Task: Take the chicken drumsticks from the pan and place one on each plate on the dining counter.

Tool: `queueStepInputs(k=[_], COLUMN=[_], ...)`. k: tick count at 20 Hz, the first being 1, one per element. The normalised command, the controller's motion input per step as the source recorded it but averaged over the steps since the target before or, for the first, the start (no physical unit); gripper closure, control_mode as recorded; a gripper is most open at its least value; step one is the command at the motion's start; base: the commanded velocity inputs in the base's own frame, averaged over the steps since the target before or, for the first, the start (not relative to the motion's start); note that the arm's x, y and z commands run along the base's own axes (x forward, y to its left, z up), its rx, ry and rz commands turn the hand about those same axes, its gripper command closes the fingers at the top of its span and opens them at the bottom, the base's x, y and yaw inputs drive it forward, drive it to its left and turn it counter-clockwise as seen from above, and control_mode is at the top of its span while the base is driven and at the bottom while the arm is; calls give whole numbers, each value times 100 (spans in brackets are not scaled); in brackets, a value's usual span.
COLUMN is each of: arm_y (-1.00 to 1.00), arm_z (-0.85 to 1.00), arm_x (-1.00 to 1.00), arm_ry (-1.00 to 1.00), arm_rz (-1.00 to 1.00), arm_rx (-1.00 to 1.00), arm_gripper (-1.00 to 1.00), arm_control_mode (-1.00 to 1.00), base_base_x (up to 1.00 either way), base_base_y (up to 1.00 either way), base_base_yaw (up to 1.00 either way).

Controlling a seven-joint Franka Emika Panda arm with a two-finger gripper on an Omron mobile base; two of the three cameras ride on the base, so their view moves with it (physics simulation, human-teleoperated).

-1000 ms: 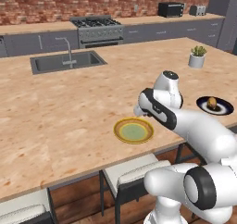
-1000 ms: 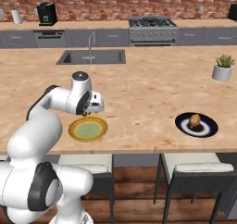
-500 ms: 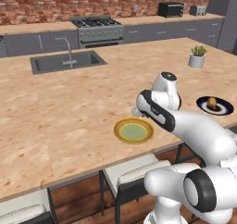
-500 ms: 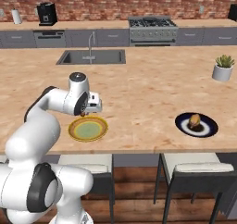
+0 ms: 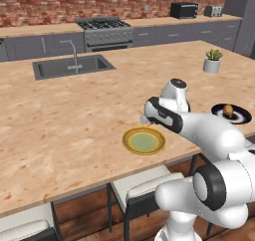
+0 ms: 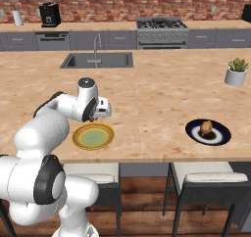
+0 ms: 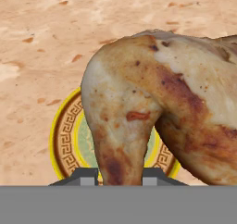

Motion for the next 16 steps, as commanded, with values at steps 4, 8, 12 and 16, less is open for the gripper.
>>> queueStepInputs(k=[4, 8, 12, 16], arm_y=[4, 15, 17, 3], arm_z=[-24, -45, -46, -36], arm_x=[84, 62, 10, -5], arm_ry=[4, 15, 37, 34], arm_rz=[1, 0, 0, 0], arm_rx=[0, -3, -1, 0], arm_gripper=[100, 100, 100, 100], arm_control_mode=[-100, -100, -100, -100], base_base_x=[0, 0, 0, 0], base_base_y=[0, 0, 0, 0], base_base_yaw=[0, 0, 0, 0])
